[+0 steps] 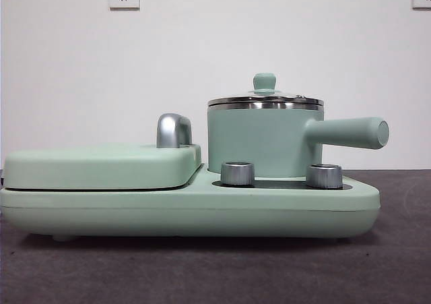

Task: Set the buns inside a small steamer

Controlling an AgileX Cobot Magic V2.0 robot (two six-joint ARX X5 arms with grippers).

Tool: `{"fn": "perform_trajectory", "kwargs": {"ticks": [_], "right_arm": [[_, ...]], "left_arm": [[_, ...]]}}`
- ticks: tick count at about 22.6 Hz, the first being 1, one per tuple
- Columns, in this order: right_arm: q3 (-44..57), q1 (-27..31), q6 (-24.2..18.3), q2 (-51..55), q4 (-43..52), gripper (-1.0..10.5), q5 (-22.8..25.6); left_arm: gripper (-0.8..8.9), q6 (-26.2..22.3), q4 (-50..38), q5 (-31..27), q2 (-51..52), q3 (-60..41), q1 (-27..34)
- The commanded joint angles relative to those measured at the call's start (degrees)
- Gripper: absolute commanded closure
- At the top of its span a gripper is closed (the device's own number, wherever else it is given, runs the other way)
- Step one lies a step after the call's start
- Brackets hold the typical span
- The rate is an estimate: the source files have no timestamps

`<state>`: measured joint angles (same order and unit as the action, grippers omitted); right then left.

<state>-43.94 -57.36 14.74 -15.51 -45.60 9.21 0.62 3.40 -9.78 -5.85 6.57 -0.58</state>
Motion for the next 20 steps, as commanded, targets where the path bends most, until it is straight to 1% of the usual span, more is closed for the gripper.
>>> {"fn": "perform_trajectory", "kwargs": {"ticks": [1, 4, 8, 10, 12, 14, 20], "right_arm": [[-0.3, -0.6, -0.7, -0.1, 0.6, 9.3, 0.1], [-0.3, -0.6, -0.7, -0.1, 0.6, 9.3, 0.2], [-0.3, -0.6, -0.7, -0.1, 0.6, 9.3, 0.2], [-0.3, -0.6, -0.7, -0.1, 0.6, 9.3, 0.2], [-0.3, -0.6, -0.7, -0.1, 0.6, 9.3, 0.2], [-0.3, -0.6, -0.7, -0.1, 0.6, 9.3, 0.2], [-0.3, -0.6, -0.7, -0.1, 0.6, 9.3, 0.2]], "left_arm": [[8.07, 3.1, -2.6, 0.0, 1.8, -3.0, 0.8], [8.07, 2.4, -1.6, 1.5, 4.1, -5.4, 1.6], [8.07, -1.0, 2.4, 9.8, 5.7, -5.8, 2.3], [8.07, -2.1, 4.5, 12.0, 5.7, -5.8, 2.5], [8.07, -2.1, 7.6, 12.3, 5.6, -5.8, 2.7], [8.07, -3.0, 7.5, 12.3, 5.7, -5.8, 2.8], [8.07, -2.1, 7.3, 12.3, 5.7, -5.8, 2.8]]}}
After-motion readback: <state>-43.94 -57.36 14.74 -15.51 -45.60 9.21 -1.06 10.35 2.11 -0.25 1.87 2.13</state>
